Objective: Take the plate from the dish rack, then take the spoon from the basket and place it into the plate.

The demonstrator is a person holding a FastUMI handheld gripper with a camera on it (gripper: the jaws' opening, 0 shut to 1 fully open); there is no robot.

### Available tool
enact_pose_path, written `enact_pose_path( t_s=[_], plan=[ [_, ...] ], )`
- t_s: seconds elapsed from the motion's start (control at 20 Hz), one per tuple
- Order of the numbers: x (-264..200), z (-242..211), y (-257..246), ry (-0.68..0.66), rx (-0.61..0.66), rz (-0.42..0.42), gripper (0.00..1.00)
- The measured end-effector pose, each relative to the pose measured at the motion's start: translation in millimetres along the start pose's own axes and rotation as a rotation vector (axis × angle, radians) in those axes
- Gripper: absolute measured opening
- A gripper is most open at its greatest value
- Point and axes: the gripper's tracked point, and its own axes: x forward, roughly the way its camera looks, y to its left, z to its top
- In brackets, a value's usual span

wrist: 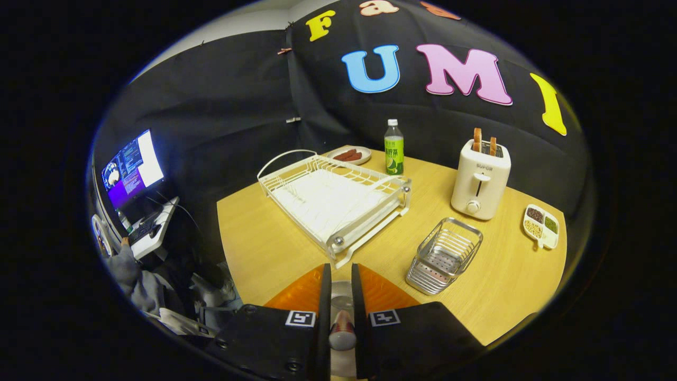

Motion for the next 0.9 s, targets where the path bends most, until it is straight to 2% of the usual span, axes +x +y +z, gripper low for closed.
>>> enact_pose_path(
  t_s=[0.4, 0.6, 0.7, 0.75, 0.8, 0.9],
  plan=[
    [-2.3, -21.2, 0.9, 0.045, -0.009, 0.016, 0.23],
    [0.6, -20.2, -3.8, 0.058, 0.037, 0.000, 0.23],
    [1.4, -22.3, -10.2, 0.076, 0.058, -0.023, 0.27],
    [1.3, -21.7, -10.5, 0.080, 0.075, -0.023, 0.34],
    [1.1, -19.9, -14.8, 0.081, 0.087, -0.038, 0.57],
    [-0.3, -15.0, -21.2, 0.093, 0.121, -0.061, 0.85]
  ],
)
